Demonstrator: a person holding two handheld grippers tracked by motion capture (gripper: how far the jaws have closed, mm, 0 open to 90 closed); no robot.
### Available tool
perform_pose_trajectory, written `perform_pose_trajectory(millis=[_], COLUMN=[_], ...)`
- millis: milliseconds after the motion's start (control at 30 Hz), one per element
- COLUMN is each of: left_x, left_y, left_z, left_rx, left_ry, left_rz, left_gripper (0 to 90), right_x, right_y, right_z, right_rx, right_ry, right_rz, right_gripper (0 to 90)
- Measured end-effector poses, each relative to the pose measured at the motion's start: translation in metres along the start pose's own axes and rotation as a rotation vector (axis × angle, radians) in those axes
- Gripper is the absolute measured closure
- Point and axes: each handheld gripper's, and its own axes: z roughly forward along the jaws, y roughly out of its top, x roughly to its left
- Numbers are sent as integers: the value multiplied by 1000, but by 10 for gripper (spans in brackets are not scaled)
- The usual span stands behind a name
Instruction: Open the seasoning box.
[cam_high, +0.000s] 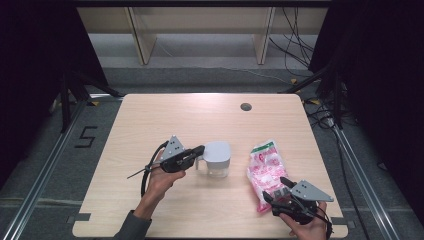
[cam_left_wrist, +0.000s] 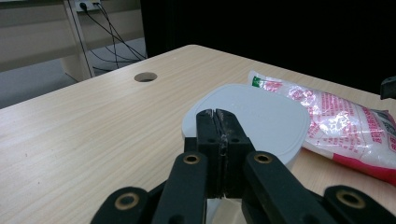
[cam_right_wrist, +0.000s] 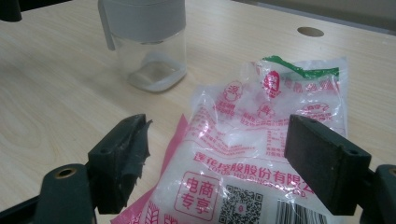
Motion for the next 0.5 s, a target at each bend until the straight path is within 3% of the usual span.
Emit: perform_pose_trajectory(millis=[100, 167, 267, 300, 367, 433, 500], left_x=[0, 0, 0, 0, 1, 0, 1], left_y=[0, 0, -1, -1, -1, -1, -1], left_z=[0, 0, 0, 0, -1, 0, -1], left_rx=[-3, -2, -5, -7, -1, -8, 0], left_ry=[2, 2, 2, 4, 5, 4, 3], left_rz=[-1, 15, 14, -2, 15, 5, 15], left_gripper=[882, 882, 882, 882, 882, 882, 882], right_x=[4, 2, 5, 7, 11, 14, 15], right_y=[0, 2, 4, 6, 10, 15, 21], right_z=[2, 5, 10, 11, 15, 21, 29], right_rx=[-4, -24, -41, -37, -46, -58, -57], right_ry=[8, 7, 16, 23, 26, 41, 70], right_rz=[29, -11, -12, 6, 32, 16, -30], right_gripper=[212, 188, 168, 151, 154, 174, 252])
